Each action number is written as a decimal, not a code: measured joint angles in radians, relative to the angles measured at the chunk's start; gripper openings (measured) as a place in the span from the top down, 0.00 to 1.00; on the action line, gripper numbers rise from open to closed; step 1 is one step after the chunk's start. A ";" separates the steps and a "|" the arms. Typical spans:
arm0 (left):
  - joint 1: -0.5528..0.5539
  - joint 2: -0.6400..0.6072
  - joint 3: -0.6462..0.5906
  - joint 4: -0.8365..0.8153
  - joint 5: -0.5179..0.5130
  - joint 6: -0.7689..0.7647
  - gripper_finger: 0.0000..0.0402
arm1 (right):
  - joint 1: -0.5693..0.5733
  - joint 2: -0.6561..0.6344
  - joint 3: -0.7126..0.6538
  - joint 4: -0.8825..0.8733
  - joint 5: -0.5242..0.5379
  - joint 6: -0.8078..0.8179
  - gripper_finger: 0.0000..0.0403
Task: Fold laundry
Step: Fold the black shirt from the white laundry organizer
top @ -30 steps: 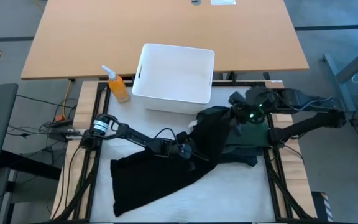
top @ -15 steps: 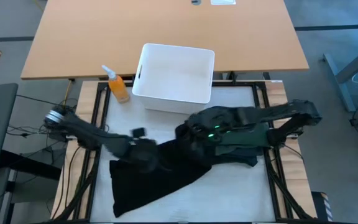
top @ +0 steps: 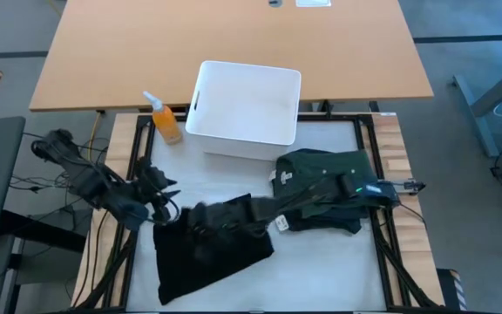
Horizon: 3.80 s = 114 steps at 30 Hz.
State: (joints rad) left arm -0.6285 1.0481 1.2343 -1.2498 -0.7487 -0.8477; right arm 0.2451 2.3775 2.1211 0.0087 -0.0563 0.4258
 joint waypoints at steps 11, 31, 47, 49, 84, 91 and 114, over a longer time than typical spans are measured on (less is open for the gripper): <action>0.004 0.001 0.000 -0.025 -0.005 0.063 0.72 | -0.001 0.217 0.180 0.051 -0.183 0.130 0.64; -0.016 0.083 -0.415 0.543 0.255 0.101 0.72 | 0.098 -0.353 -0.361 -0.773 0.223 0.003 0.50; 0.030 0.411 -0.559 1.047 0.547 0.046 0.72 | 0.043 -0.361 -0.941 0.235 0.269 0.012 0.96; 0.030 0.434 -0.559 1.067 0.618 0.016 0.72 | 0.035 -0.355 -0.942 0.218 0.269 0.012 0.93; -0.242 0.594 -0.470 1.439 0.899 -0.497 0.72 | -0.056 -0.310 -0.943 0.127 0.272 0.018 0.95; -0.332 0.646 -0.443 1.651 0.897 -0.635 0.72 | -0.073 -0.312 -0.938 0.132 0.216 0.011 0.95; -0.369 0.528 -0.023 0.638 0.535 -0.398 0.72 | -0.099 -0.486 -0.939 0.060 0.225 -0.041 0.95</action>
State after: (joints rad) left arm -0.9976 1.5757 1.2109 -0.6118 -0.2141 -1.2452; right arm 0.1459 1.8918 1.1824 0.0687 0.1686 0.3848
